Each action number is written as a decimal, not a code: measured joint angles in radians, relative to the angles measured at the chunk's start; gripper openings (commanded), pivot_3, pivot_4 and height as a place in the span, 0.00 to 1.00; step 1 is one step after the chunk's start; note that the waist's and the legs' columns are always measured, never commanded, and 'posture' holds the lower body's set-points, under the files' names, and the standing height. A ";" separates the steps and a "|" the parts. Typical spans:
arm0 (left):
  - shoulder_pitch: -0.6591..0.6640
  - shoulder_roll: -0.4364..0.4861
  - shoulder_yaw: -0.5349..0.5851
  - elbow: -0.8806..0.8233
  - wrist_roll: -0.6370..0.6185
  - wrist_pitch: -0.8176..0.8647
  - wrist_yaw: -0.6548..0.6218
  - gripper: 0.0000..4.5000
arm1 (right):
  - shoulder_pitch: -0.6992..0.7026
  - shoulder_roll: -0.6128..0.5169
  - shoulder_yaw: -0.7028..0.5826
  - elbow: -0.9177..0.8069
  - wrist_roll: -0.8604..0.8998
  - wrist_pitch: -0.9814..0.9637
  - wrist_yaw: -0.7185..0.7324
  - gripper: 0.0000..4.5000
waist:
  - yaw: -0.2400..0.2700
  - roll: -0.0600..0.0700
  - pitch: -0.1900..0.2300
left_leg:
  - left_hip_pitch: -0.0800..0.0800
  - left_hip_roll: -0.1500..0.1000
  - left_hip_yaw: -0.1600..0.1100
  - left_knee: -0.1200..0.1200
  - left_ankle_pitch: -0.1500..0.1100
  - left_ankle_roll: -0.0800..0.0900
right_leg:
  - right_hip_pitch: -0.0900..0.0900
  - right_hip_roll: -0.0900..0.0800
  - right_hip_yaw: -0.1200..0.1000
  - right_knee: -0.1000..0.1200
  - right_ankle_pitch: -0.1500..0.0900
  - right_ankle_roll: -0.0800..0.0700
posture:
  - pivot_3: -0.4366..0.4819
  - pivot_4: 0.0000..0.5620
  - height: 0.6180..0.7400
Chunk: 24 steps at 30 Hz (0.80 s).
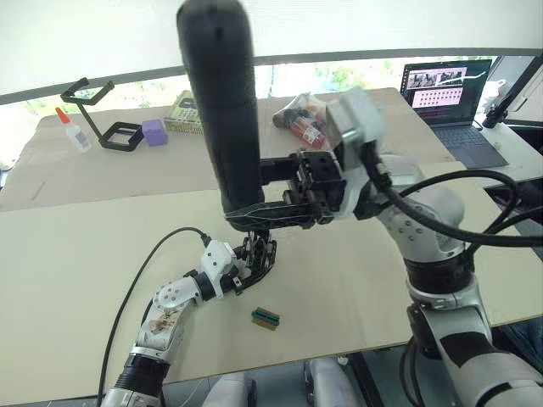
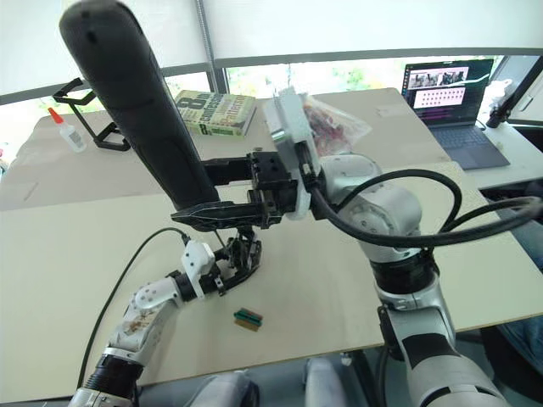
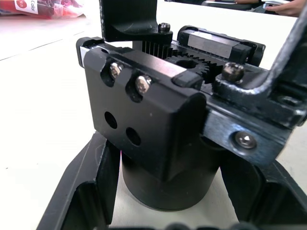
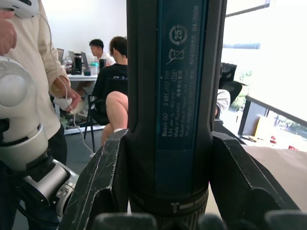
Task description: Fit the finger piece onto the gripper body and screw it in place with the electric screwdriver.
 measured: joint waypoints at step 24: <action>0.031 -0.002 -0.010 -0.039 0.001 0.020 0.017 0.55 | 0.034 0.089 0.061 0.048 -0.161 -0.056 0.018 0.43 | -0.003 0.000 0.000 | 0.000 -0.001 0.000 0.000 0.000 0.000 | 0.000 0.000 0.000 0.002 0.000 0.000 | 0.48 0.27 1.00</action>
